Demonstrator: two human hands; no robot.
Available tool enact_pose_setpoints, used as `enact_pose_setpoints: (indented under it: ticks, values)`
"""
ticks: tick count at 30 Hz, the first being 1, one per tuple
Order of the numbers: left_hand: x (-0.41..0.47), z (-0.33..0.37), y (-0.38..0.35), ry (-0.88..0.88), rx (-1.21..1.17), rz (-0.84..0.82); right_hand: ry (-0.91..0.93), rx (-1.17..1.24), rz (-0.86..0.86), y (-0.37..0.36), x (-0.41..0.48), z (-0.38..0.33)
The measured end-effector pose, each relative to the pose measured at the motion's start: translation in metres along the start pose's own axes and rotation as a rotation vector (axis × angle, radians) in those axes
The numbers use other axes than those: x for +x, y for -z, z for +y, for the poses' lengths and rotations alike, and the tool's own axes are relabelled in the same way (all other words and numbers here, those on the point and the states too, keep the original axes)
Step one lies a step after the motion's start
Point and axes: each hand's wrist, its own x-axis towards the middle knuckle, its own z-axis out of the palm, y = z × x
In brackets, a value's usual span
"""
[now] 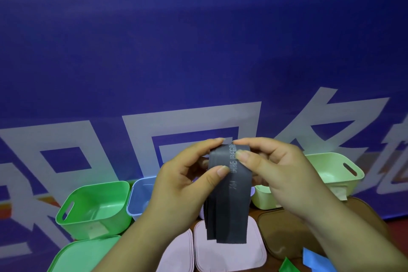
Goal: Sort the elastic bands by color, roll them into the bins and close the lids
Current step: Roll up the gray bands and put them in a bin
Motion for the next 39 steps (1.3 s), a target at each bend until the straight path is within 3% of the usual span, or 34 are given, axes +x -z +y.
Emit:
enact_pose_setpoints:
  ticks: [11, 24, 29, 39]
  values:
    - [0.001, 0.004, 0.0, 0.045, -0.081, 0.062, 0.11, -0.163, -0.085, 0.003, -0.006, -0.001]
    - [0.001, 0.008, -0.003, 0.085, -0.018, 0.032, 0.167, -0.285, -0.034, 0.003, -0.009, 0.006]
    - [0.001, 0.005, 0.0, 0.116, -0.078, -0.07, 0.115, -0.165, -0.018, 0.005, -0.008, 0.006]
    - [-0.001, -0.003, 0.003, 0.018, 0.023, -0.069, 0.018, -0.07, -0.029, 0.007, -0.005, 0.006]
